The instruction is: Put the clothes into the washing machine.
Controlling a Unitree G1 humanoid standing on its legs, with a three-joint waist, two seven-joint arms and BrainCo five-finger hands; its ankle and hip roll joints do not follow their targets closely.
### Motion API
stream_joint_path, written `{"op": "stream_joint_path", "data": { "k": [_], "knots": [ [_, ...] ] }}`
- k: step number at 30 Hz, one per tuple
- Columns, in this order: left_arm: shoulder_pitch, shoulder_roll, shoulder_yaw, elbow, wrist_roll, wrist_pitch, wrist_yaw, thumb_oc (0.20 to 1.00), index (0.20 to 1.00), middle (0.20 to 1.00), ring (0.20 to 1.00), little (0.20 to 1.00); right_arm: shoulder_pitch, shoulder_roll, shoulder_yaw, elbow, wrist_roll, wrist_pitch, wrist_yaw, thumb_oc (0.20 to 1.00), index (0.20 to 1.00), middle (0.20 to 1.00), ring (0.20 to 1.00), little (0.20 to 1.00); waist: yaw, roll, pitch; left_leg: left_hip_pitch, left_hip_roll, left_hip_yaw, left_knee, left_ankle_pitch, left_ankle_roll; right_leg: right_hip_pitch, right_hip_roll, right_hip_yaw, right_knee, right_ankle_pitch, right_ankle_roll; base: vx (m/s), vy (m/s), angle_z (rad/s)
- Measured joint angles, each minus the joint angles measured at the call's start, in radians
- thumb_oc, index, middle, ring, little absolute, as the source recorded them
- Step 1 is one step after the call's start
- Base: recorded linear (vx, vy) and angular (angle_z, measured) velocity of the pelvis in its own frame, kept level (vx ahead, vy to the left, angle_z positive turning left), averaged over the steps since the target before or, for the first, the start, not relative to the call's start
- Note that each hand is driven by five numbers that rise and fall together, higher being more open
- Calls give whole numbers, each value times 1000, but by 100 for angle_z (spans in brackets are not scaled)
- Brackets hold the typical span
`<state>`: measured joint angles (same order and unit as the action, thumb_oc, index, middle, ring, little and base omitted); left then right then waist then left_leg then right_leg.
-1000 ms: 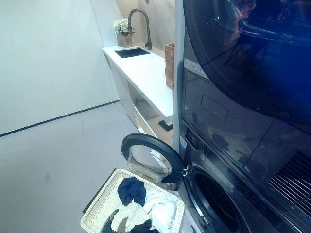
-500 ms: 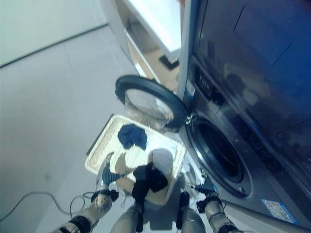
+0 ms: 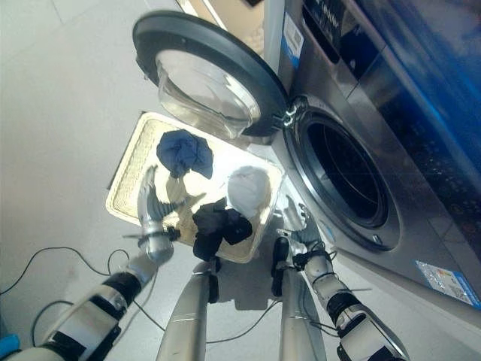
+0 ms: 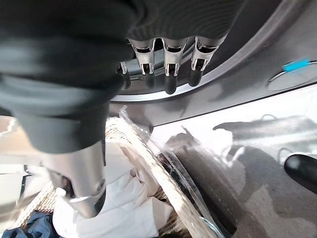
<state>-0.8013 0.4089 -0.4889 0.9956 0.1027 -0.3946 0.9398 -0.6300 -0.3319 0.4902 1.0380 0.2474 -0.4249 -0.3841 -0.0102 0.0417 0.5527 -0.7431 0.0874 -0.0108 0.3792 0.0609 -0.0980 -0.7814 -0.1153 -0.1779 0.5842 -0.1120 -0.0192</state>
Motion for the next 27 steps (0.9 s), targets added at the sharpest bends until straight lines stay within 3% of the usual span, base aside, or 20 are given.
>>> {"op": "stream_joint_path", "data": {
  "k": [13,20,27],
  "knots": [
    [-183,86,1,61,-106,102,32,1000,1000,1000,1000,1000,-17,-1,36,-100,22,39,-13,1000,1000,1000,1000,1000,-7,-54,-2,-95,20,1,72,-26,-11,-94,8,5,53,-15,-15,28,30,-3],
    [-266,126,-5,184,-192,167,-55,1000,1000,1000,1000,1000,-21,1,37,-96,42,38,-19,1000,1000,1000,1000,1000,-55,-81,-2,-135,22,9,60,-26,-11,-130,11,5,28,-5,-20,12,40,-2],
    [-303,129,-32,233,-196,172,-74,1000,1000,1000,1000,1000,-36,-3,46,-95,72,28,-18,1000,1000,1000,1000,1000,-56,-92,-1,-147,30,18,61,-38,-14,-136,16,3,14,0,-20,3,12,-4]
  ]
}}
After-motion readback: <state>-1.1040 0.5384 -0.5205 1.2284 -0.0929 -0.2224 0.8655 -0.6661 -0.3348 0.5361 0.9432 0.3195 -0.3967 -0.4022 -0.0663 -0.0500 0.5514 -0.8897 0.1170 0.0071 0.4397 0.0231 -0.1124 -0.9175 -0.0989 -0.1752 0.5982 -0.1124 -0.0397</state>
